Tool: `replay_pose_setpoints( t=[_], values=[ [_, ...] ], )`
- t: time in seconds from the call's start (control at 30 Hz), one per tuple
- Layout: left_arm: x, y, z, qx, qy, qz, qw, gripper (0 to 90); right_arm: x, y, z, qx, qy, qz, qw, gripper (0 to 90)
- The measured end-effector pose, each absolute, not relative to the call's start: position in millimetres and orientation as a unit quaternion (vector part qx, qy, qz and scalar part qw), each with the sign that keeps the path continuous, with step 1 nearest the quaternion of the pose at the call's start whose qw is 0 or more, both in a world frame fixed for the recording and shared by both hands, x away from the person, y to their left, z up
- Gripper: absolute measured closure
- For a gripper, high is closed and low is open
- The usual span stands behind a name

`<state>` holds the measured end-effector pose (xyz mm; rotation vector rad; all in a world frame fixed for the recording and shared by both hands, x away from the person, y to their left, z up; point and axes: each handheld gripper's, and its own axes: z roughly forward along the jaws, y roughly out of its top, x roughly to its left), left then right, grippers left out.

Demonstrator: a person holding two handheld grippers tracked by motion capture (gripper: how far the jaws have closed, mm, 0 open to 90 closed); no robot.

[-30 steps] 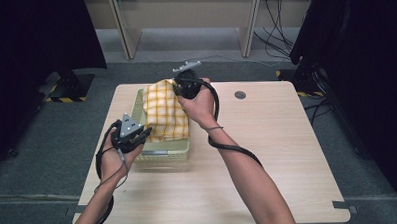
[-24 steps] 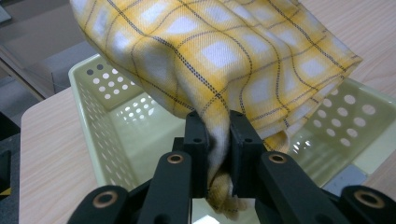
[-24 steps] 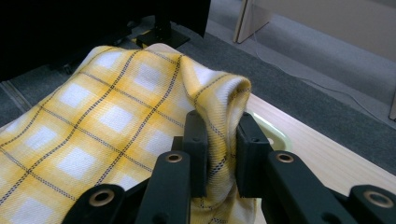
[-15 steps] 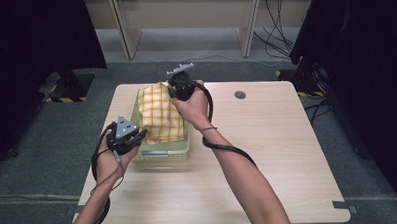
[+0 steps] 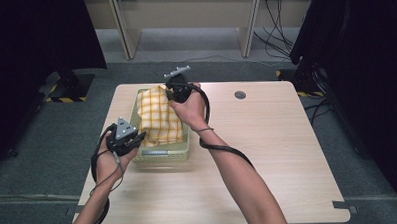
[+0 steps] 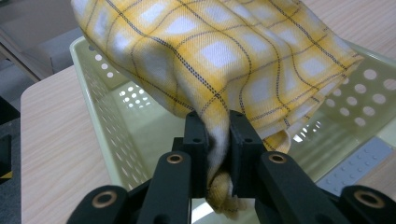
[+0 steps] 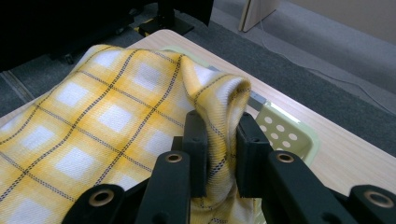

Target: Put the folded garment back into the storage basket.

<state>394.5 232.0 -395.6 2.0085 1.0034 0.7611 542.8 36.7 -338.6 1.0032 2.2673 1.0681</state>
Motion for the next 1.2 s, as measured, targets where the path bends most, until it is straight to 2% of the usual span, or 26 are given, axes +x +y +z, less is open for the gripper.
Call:
replay_pose_setpoints(
  t=[1.2],
  values=[
    [409.0, 228.6, -401.0, 0.808, 0.401, 0.262, 0.344, 78.9, 560.5, 48.4, -364.9, 0.385, 0.831, 0.349, 0.200, 77.4]
  ],
)
